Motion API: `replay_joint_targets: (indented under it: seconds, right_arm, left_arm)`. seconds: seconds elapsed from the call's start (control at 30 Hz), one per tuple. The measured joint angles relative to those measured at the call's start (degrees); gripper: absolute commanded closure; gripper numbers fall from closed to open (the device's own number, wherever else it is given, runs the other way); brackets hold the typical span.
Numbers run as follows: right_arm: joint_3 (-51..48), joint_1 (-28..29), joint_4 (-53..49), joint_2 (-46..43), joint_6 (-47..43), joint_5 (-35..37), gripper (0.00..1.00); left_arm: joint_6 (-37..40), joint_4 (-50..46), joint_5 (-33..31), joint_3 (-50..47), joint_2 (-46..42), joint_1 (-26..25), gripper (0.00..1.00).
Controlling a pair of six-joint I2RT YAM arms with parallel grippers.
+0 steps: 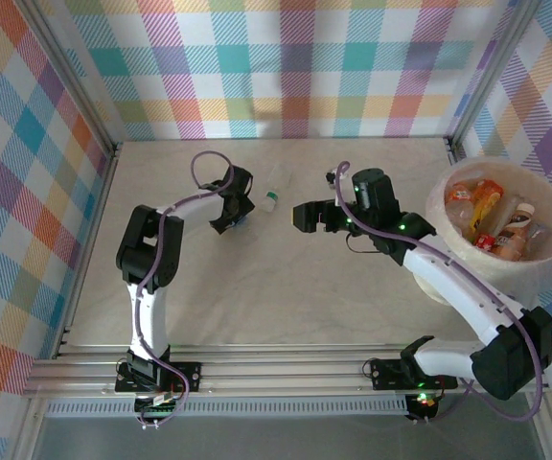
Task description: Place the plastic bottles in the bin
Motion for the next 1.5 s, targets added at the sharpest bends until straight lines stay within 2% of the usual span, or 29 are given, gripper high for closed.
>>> replay_joint_targets:
  seconds: [0.03,0.2,0.27,0.53,0.7,0.87,1.2,1.5]
  right_arm:
    - [-0.2,0.0,0.1,-0.2,0.1,0.5,0.00]
    - [-0.6,0.0,1.0,-1.2,1.2,2.6,0.00]
    - [-1.2,0.0,1.9,-1.5,1.5,2.7,0.00]
    - [-2.9,0.0,3.9,-1.7,1.5,2.5,0.00]
    - [-2.9,0.0,5.3,0.1,2.0,1.0,0.00]
    - [-2.9,0.0,6.9,3.7,4.3,-1.5,0.00]
    - [-1.7,0.2,14.8,12.8,8.5,-17.8,0.00]
    - [-1.4,2.3,24.3,13.7,7.5,-20.9,0.00]
  left_arm:
    - [-0.1,0.0,0.0,0.0,0.0,0.0,0.22]
    - [-0.2,1.1,1.1,-0.3,0.0,0.3,0.38]
    - [-0.1,2.7,1.8,-0.8,-0.1,0.3,0.41]
    - [0.9,9.4,4.5,-7.9,-4.4,0.3,0.42]
    - [1.3,17.2,9.6,-16.5,-12.8,0.3,0.43]
    - [1.4,25.3,15.2,-21.1,-21.5,-0.1,0.44]
    - [2.1,35.3,25.8,-23.9,-33.6,-3.7,0.43]
    - [3.2,36.0,29.1,-23.9,-35.8,-6.5,0.42]
